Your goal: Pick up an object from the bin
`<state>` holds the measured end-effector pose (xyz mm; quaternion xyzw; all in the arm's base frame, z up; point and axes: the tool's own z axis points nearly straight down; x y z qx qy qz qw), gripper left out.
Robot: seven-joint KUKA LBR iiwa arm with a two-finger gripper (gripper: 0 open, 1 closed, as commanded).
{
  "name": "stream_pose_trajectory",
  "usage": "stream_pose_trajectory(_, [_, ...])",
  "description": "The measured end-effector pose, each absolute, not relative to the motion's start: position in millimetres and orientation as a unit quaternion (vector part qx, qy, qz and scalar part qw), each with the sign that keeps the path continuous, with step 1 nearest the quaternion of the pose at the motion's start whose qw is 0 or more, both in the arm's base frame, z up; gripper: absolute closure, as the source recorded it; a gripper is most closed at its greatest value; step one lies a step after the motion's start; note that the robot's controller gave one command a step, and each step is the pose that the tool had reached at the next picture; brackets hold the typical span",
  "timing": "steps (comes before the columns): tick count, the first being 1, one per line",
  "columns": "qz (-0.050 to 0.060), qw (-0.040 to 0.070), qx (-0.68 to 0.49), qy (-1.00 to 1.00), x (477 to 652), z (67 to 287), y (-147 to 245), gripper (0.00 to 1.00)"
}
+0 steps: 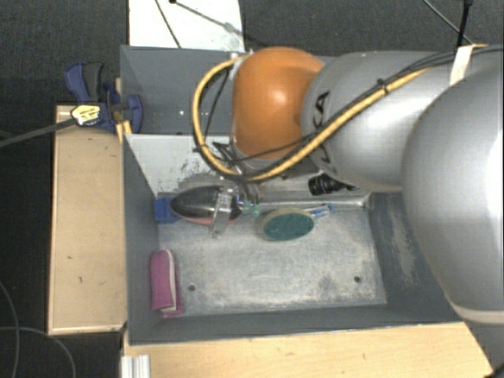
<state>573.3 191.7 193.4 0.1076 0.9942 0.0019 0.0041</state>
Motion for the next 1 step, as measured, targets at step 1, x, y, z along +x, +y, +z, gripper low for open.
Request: stream_pose_trajectory(1, [0.002,0.004,0.106,0.994,567.4,256.6,186.8,1.0])
